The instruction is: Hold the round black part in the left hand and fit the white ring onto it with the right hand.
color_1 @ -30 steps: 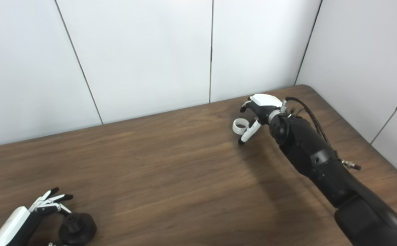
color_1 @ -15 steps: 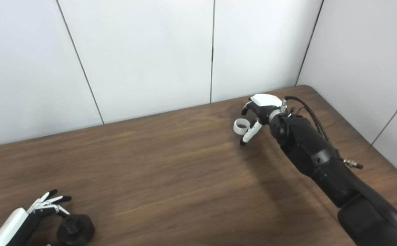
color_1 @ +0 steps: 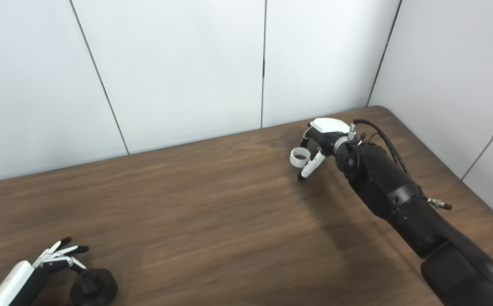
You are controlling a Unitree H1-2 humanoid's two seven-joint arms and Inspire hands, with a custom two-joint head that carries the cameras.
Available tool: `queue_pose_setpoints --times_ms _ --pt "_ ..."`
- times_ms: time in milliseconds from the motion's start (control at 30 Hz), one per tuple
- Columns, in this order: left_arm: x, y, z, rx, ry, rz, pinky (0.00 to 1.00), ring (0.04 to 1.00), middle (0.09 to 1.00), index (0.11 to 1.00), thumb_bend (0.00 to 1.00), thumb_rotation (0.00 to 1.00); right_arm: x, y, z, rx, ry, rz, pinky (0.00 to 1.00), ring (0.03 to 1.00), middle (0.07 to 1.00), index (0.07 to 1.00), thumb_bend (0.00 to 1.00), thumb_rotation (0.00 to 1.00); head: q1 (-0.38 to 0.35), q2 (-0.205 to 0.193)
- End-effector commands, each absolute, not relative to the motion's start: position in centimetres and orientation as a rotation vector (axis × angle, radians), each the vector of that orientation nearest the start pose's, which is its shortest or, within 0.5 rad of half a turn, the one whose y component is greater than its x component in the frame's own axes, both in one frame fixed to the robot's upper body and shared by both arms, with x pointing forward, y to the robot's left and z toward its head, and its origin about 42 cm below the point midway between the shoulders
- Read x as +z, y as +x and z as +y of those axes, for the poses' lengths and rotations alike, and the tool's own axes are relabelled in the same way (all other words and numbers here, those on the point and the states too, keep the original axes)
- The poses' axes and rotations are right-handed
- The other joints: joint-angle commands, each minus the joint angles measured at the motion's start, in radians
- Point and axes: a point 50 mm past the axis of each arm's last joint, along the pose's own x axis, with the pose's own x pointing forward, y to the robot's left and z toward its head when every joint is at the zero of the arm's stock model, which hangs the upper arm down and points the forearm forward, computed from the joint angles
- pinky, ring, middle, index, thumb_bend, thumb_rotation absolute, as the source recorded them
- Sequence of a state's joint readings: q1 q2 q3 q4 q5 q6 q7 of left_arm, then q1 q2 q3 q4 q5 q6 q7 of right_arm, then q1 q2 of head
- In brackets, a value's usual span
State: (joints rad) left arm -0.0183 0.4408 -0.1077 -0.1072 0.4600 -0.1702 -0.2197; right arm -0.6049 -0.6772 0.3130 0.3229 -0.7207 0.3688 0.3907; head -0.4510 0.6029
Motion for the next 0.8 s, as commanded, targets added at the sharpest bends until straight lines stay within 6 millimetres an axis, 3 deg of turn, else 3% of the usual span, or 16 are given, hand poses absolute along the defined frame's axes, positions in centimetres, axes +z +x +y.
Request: queue_pose_setpoints --times_ms 0,333,500,767 --pt "16.4 28.8 29.7 -0.367 0.915 -0.259 1.00 0.986 0.848 0.480 0.52 0.03 26.6 45.6 -38.4 0.070 -1.451 0.282 0.97 1.000 1.000 0.647 0.87 0.26 0.001 0.003" --pt "16.8 28.4 29.4 -0.364 0.911 -0.259 1.00 0.986 0.847 0.480 0.52 0.04 26.1 45.3 -38.2 0.099 -1.442 0.301 0.97 1.000 1.000 0.640 0.79 0.32 0.008 0.013" --pt "16.9 28.2 29.3 -0.362 0.907 -0.262 1.00 0.985 0.845 0.480 0.52 0.04 25.8 45.3 -38.1 0.106 -1.434 0.291 0.99 1.000 0.999 0.637 0.83 0.28 0.010 0.018" --pt "17.2 27.9 29.2 -0.360 0.907 -0.258 1.00 0.987 0.847 0.480 0.52 0.03 25.5 45.4 -37.8 0.108 -1.449 0.254 0.99 1.000 0.989 0.603 0.79 0.18 0.008 0.024"
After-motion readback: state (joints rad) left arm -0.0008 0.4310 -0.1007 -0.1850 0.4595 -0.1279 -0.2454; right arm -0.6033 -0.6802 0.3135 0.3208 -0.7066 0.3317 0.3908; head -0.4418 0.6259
